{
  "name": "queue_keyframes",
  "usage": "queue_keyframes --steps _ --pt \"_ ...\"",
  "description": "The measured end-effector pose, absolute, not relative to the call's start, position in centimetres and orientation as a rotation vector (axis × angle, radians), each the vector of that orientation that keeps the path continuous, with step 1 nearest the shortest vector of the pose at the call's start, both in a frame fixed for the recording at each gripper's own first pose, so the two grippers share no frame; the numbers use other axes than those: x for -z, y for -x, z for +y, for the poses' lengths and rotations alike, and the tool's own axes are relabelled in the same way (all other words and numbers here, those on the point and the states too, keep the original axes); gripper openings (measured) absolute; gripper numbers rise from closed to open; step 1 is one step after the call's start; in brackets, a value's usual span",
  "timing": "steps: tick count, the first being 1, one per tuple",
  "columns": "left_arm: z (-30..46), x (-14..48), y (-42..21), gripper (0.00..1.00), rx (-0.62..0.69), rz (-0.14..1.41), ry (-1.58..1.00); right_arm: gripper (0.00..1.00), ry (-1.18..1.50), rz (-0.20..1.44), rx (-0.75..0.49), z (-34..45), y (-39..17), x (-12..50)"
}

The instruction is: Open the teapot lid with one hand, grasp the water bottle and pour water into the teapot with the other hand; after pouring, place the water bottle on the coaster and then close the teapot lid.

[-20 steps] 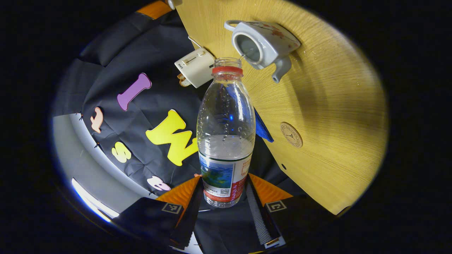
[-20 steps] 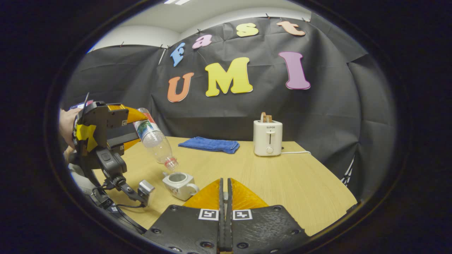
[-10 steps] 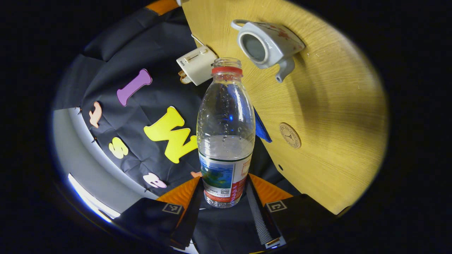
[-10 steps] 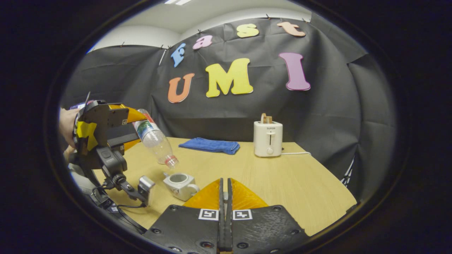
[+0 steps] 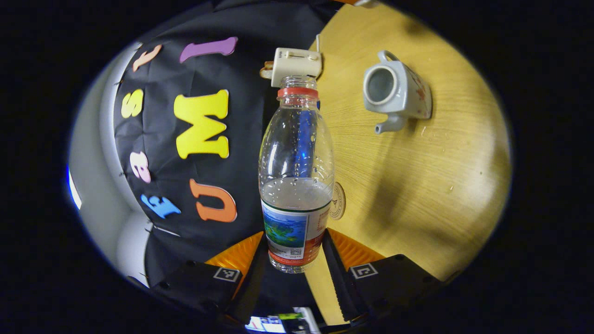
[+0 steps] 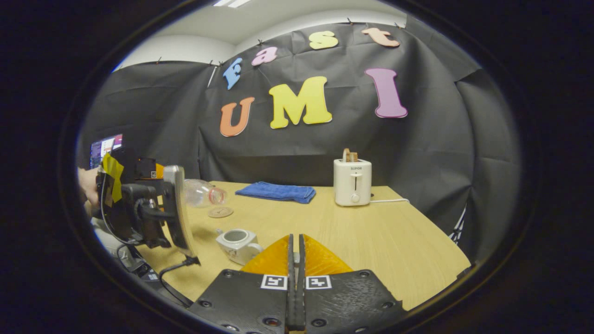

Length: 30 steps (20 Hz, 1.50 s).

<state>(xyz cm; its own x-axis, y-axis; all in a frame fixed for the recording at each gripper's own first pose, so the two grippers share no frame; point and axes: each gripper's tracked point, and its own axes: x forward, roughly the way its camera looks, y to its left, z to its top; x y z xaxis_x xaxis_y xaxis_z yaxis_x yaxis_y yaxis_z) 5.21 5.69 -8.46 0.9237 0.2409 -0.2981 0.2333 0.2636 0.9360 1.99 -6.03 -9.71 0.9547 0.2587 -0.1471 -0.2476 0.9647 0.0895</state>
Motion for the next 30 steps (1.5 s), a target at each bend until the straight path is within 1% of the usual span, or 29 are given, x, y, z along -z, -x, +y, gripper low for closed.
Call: queue_keyframes --steps 2,3,4,5,9,11,12,13,14,17,21,26,30 --pt "5.6 8.9 -4.5 0.71 -0.016 0.447 -1.102 0.00 -0.066 0.159 -0.263 -5.6 -1.9 9.5" --pt "5.1 9.2 -4.2 0.74 -0.011 0.456 -0.991 0.00 -0.060 0.155 -0.258 -5.5 -1.8 9.3" --pt "4.5 9.5 -3.9 0.74 -0.011 0.457 -0.878 0.00 -0.063 0.154 -0.256 -5.5 -1.8 9.1" --pt "4.0 9.3 -3.6 0.71 -0.017 0.444 -0.764 0.00 -0.068 0.153 -0.256 -5.4 -1.7 9.0" --pt "2.2 8.3 -4.8 0.71 -0.029 0.365 -0.342 0.00 -0.062 0.153 -0.237 -5.1 -1.7 8.6" --pt "2.2 8.3 -5.2 0.72 -0.026 0.356 -0.214 0.00 -0.059 0.147 -0.226 -5.1 -1.6 8.3" --pt "2.2 8.3 -5.5 0.72 -0.021 0.354 -0.188 0.00 -0.060 0.146 -0.220 -5.2 -1.6 8.3" --pt "2.5 8.1 -6.1 0.77 -0.024 0.340 -0.178 0.00 -0.062 0.147 -0.215 -5.3 -1.6 8.3" --pt "2.8 7.8 -6.5 0.72 -0.024 0.324 -0.170 0.00 -0.066 0.149 -0.211 -5.3 -1.6 8.4" --pt "3.1 6.7 -8.1 0.72 -0.014 0.258 -0.103 0.00 -0.061 0.160 -0.206 -5.1 -1.6 8.5" --pt "4.5 5.3 -11.8 0.72 -0.021 0.190 -0.013 0.00 -0.046 0.159 -0.197 -4.8 -1.7 8.2" --pt "7.6 5.3 -16.3 0.72 -0.016 0.172 0.075 0.00 -0.029 0.183 -0.156 -5.6 -2.2 8.8" --pt "8.4 7.0 -19.0 0.72 -0.008 0.197 0.065 0.00 -0.029 0.201 -0.125 -6.1 -2.4 9.4"
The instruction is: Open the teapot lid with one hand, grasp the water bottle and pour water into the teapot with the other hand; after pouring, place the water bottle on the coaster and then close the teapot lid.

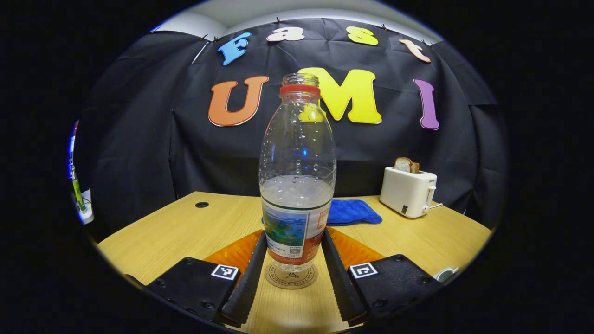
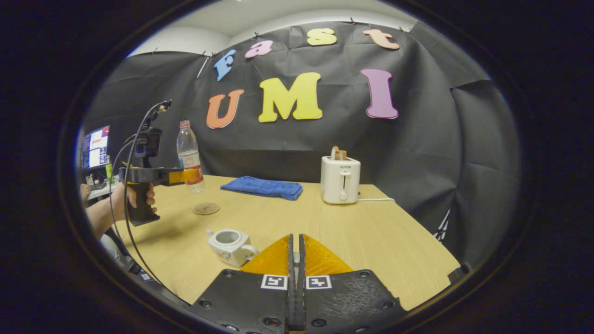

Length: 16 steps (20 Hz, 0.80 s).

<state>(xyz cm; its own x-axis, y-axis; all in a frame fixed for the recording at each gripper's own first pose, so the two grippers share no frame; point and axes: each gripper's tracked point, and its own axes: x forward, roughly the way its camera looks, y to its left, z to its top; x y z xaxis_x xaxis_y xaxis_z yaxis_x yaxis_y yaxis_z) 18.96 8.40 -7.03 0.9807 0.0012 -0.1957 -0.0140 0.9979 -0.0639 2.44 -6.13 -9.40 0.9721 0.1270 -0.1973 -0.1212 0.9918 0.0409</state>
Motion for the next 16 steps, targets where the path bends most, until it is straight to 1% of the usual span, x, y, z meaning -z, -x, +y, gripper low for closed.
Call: queue_keyframes --steps 4,6,10,16 --pt "8.3 10.3 -20.2 0.72 0.008 0.266 0.092 0.00 -0.017 0.217 -0.117 -5.9 -2.6 9.9" --pt "8.1 11.4 -20.6 0.74 0.016 0.296 0.104 0.00 -0.013 0.218 -0.120 -5.7 -2.7 9.8" --pt "8.2 12.2 -21.2 0.74 0.010 0.315 0.099 0.00 -0.011 0.216 -0.125 -5.4 -2.9 9.7" --pt "8.3 13.3 -21.5 0.77 0.005 0.340 0.098 0.00 -0.005 0.211 -0.121 -5.5 -2.7 9.4"
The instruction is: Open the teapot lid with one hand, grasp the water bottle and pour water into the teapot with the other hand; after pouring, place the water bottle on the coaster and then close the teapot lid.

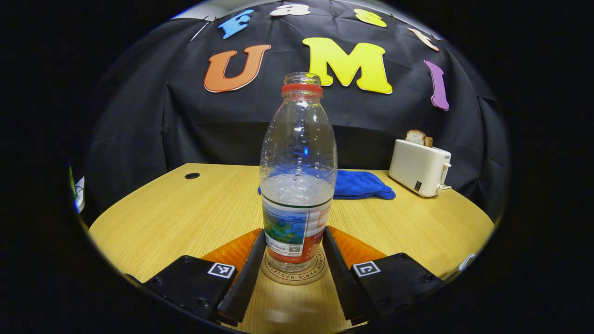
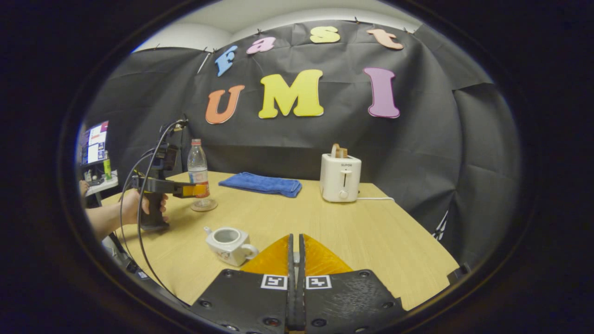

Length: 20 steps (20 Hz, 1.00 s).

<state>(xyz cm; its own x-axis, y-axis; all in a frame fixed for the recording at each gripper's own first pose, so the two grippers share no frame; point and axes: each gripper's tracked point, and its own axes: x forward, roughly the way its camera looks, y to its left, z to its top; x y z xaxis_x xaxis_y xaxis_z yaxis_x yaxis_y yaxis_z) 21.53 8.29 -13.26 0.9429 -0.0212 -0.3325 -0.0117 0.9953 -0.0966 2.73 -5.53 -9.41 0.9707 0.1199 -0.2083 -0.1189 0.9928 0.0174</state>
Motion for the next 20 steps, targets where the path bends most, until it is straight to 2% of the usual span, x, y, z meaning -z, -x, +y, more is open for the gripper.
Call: queue_keyframes --steps 4,5,6,7,14,16,20 --pt "8.2 13.6 -21.4 0.80 0.006 0.354 0.097 0.00 -0.001 0.208 -0.121 -5.4 -2.6 9.3" --pt "8.2 13.8 -21.3 0.83 0.009 0.365 0.098 0.00 -0.002 0.206 -0.121 -5.4 -2.5 9.2" --pt "8.2 14.1 -21.1 0.93 0.005 0.376 0.096 0.00 -0.001 0.202 -0.121 -5.4 -2.5 9.1" --pt "8.2 14.1 -21.0 0.99 0.005 0.381 0.098 0.00 0.000 0.200 -0.121 -5.4 -2.5 9.1" --pt "8.0 13.7 -18.5 1.00 0.012 0.404 0.154 0.00 -0.010 0.193 -0.133 -4.5 -1.9 8.7" --pt "8.0 14.7 -15.9 1.00 0.017 0.409 0.176 0.00 -0.019 0.183 -0.145 -3.8 -1.7 8.3" --pt "10.1 12.4 -10.6 1.00 -0.018 0.361 0.150 0.00 -0.012 0.155 -0.179 -1.8 -2.3 7.0"
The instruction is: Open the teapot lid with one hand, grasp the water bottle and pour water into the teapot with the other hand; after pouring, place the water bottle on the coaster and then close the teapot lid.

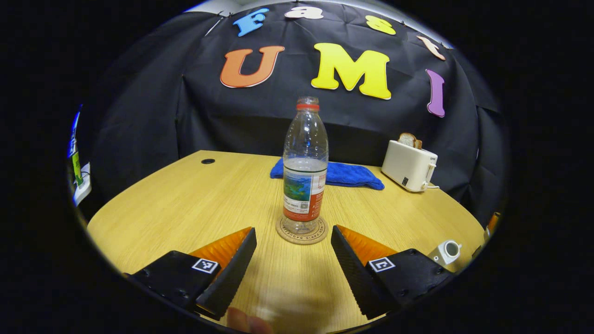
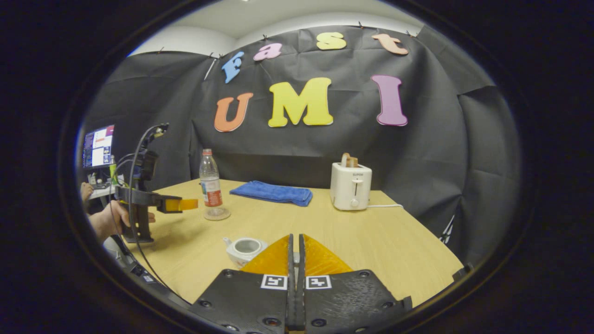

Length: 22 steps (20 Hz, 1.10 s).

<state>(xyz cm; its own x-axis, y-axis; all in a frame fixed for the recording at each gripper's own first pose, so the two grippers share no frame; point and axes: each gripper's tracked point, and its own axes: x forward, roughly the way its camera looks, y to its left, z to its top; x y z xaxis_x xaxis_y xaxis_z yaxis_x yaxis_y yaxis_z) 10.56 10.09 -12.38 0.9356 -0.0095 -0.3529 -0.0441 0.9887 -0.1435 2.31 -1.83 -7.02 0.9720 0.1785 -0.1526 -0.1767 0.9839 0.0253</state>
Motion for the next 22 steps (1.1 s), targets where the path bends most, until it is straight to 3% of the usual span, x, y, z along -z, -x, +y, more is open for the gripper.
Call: queue_keyframes --steps 7,11,22 --pt "14.2 6.9 -2.8 1.00 -0.100 0.178 0.088 0.00 0.025 0.116 -0.289 3.5 -4.9 5.9" --pt "16.4 6.5 0.5 1.00 -0.176 0.142 0.008 0.00 0.048 0.121 -0.332 5.4 -6.7 6.7" --pt "16.3 6.3 2.8 1.00 -0.190 0.139 -0.061 0.00 0.039 0.156 -0.365 7.2 -8.4 9.3"
